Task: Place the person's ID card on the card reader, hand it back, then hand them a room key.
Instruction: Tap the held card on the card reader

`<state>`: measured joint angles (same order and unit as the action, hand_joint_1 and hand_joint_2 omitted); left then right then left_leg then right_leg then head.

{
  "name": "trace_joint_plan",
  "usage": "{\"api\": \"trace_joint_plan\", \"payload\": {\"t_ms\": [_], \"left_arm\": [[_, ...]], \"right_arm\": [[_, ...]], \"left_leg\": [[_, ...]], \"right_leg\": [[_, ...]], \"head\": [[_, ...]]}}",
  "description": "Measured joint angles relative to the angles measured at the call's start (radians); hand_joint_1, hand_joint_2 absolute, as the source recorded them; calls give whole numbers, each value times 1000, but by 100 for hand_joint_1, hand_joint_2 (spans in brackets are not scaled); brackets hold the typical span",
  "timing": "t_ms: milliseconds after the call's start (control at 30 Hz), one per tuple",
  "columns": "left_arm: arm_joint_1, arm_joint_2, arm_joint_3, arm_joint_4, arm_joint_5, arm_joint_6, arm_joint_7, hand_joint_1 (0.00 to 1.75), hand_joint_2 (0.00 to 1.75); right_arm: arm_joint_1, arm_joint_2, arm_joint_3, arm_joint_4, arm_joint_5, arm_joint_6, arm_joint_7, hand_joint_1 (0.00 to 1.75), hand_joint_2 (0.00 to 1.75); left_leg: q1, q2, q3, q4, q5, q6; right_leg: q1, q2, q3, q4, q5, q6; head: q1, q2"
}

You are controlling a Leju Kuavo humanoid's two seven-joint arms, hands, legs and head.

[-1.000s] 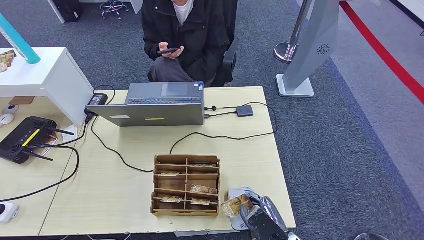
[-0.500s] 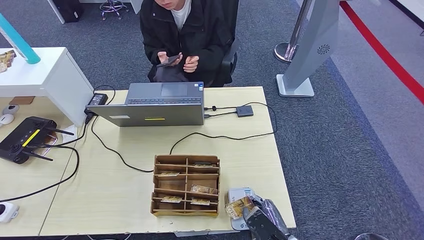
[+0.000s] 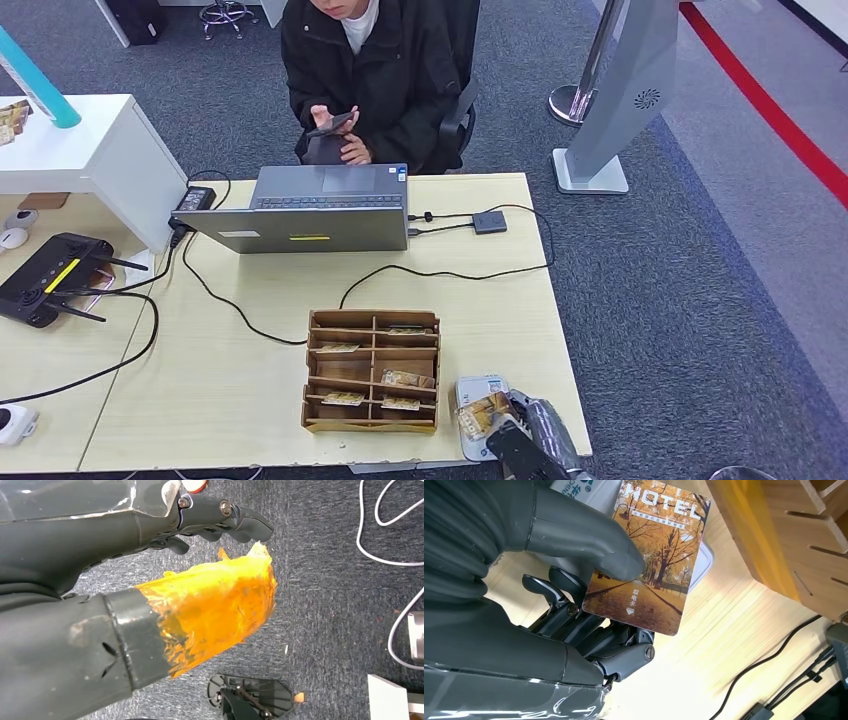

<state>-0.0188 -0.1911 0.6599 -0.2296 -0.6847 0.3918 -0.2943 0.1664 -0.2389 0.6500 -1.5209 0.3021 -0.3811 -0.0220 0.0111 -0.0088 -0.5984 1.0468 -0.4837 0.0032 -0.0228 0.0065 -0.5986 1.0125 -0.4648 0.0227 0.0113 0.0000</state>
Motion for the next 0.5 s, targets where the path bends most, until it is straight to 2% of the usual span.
{"api": "trace_joint_plan", "payload": {"t_ms": [400, 500], "left_arm": [[0, 0, 0, 0, -1, 0, 3, 0, 0], [0, 0, 0, 0, -3, 0, 8, 0, 0]], "right_arm": [[1, -4, 3, 0, 30, -21, 28, 175, 175], [0, -5, 7, 0, 70, -33, 56, 175, 175]], "left_leg": [[0, 0, 0, 0, 0, 0], [0, 0, 0, 0, 0, 0]], "right_leg": [[0, 0, 0, 0, 0, 0], [0, 0, 0, 0, 0, 0]], "head": [[0, 0], [0, 0]]}}
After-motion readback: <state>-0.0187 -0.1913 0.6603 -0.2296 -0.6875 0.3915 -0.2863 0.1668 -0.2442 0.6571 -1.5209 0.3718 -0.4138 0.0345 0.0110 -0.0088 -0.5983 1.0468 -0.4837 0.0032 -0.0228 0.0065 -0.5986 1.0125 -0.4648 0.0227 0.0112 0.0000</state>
